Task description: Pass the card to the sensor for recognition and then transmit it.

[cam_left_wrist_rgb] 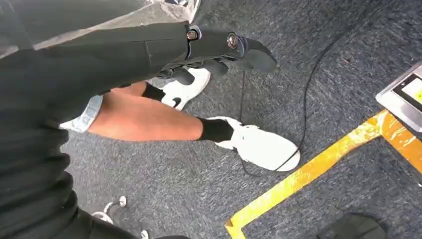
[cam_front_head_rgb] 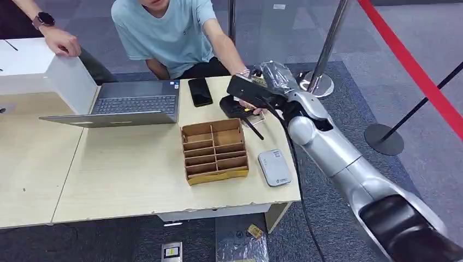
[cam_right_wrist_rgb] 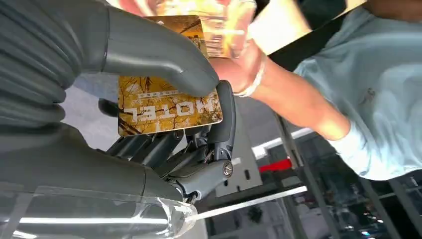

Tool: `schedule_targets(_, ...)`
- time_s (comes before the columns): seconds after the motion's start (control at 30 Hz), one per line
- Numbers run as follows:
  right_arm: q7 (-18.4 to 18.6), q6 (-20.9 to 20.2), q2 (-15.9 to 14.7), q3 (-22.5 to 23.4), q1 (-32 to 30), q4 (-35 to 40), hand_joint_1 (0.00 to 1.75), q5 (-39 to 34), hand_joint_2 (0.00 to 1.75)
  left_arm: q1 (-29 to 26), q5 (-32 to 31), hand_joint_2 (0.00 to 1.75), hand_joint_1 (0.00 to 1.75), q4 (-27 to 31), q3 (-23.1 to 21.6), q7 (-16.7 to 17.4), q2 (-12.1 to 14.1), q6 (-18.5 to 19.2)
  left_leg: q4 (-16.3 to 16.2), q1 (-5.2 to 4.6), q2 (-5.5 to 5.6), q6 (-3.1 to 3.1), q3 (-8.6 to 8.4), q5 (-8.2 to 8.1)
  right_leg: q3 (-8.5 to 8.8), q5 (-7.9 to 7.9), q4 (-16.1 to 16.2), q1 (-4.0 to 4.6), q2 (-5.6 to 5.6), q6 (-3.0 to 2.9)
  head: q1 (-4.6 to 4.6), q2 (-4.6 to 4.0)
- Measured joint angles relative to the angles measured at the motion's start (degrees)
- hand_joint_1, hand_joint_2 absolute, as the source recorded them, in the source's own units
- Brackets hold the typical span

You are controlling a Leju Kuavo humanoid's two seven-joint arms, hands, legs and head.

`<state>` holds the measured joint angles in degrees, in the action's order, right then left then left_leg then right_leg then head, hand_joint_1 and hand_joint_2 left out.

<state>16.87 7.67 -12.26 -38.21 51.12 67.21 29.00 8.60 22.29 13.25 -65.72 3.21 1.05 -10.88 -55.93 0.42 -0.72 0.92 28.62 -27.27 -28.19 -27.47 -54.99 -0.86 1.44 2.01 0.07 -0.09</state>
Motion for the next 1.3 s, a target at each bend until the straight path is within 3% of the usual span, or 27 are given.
schedule_targets(0.03,-0.13,0.11,0.31,-0.26,0.34,-0.37,0.96,0.00,1.75,0.10,-0.02,1.75,0.00,0.00,0.00,0.00,0.00,0.00,0.00,0.00,0.00,0.00,0.00,0.00,0.00,0.00,0.00,0.00,0.00,0.00,0.00,0.00)
schedule_targets(0.07,-0.35,0.26,0.66,-0.52,0.55,-0.76,0.96,0.02,1.75,0.22,-0.02,1.75,0.00,0.00,0.00,0.00,0.00,0.00,0.00,0.00,0.00,0.00,-0.01,0.00,0.00,0.00,0.00,0.00,0.00,0.00,0.00,0.00)
schedule_targets(0.1,-0.63,0.39,0.94,-0.74,0.66,-1.07,0.00,0.09,1.75,0.33,-0.02,1.75,0.00,0.00,0.00,0.00,0.00,0.00,0.00,0.01,0.01,0.00,0.00,0.00,0.01,0.00,0.00,0.00,0.00,0.00,0.00,0.00)
schedule_targets(0.37,-1.55,0.66,3.23,-2.88,0.45,-3.98,0.00,3.85,1.75,0.37,0.24,1.75,0.00,0.00,0.00,0.00,0.00,0.00,0.00,0.01,0.00,0.00,0.00,0.00,0.00,0.00,0.01,0.00,0.00,0.00,0.00,0.00)
schedule_targets(0.6,-0.61,0.28,3.36,-4.35,-0.68,-4.72,0.00,6.82,1.75,-0.42,0.90,1.75,0.00,0.00,0.00,-0.18,0.00,-0.11,-0.01,0.00,-0.01,0.00,-0.03,0.00,-0.02,0.00,0.02,0.00,0.00,0.00,-0.02,0.00)
schedule_targets(1.3,1.84,-2.21,2.86,-5.05,-6.59,4.73,0.00,7.61,1.75,-1.20,1.53,1.75,0.00,0.00,0.00,-0.85,0.00,-0.90,-0.01,0.00,-0.01,0.00,-0.05,0.00,-0.02,0.00,0.02,0.00,-0.01,0.00,0.00,0.00)
